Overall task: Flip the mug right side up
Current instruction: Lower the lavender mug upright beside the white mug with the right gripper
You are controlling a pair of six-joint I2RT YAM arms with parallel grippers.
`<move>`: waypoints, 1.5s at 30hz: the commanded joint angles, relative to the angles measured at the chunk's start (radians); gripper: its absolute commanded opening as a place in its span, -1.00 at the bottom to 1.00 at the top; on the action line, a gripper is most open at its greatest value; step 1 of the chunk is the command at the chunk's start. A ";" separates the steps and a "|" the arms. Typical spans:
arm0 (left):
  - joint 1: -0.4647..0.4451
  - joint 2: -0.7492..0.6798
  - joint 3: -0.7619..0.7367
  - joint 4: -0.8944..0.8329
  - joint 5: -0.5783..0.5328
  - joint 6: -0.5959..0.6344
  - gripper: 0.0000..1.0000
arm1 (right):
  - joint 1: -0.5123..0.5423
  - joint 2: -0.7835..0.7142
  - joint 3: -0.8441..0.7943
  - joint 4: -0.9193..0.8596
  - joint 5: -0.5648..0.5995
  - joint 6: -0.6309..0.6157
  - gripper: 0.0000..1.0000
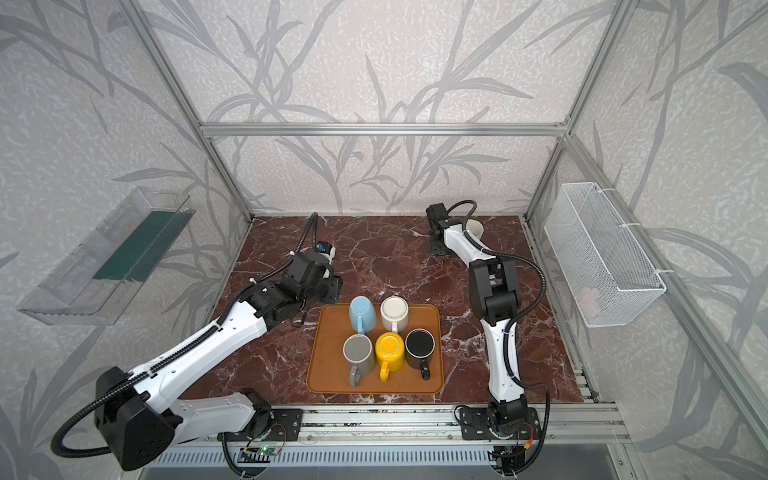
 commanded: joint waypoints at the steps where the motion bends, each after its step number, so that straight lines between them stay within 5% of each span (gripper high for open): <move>1: -0.007 -0.018 0.015 -0.028 -0.022 0.010 -0.01 | -0.008 -0.013 0.011 0.005 -0.005 0.036 -0.63; 30: -0.010 -0.040 0.000 -0.048 -0.062 -0.010 0.01 | -0.011 -0.036 -0.027 0.023 -0.035 0.039 -0.22; 45: -0.012 -0.039 -0.003 -0.044 -0.064 -0.018 0.02 | -0.011 -0.117 -0.095 0.045 -0.026 0.035 0.35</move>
